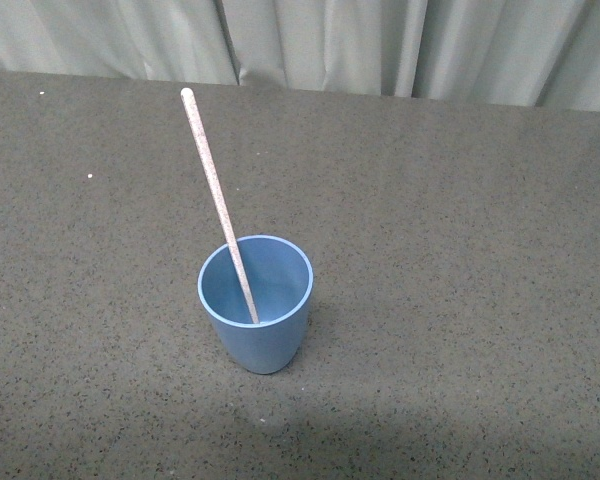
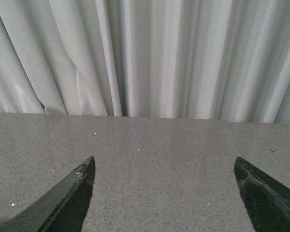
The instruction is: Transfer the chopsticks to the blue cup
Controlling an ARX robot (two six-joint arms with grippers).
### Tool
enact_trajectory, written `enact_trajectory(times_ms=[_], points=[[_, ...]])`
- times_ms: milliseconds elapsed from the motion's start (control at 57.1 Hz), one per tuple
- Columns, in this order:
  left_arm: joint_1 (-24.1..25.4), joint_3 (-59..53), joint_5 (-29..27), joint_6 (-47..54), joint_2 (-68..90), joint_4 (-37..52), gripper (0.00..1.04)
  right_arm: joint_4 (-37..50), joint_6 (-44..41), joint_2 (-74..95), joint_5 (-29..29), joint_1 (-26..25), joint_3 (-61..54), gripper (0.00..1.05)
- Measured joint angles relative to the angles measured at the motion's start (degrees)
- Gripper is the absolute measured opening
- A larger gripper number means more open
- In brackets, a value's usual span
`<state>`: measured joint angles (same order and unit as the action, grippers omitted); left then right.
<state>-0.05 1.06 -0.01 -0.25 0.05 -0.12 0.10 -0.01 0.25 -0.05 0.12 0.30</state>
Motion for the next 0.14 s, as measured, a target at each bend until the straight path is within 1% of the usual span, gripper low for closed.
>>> enact_trajectory(times_ms=[53,140], points=[[0.0,0.0,0.0,0.0,-0.02,0.0,0.98,0.0,-0.02,0.0,0.0,0.0,0.0,0.95],[0.0,0.0,0.0,0.0,0.0,0.0,0.98,0.0,0.0,0.0,-0.02,0.0,0.0,0.95]])
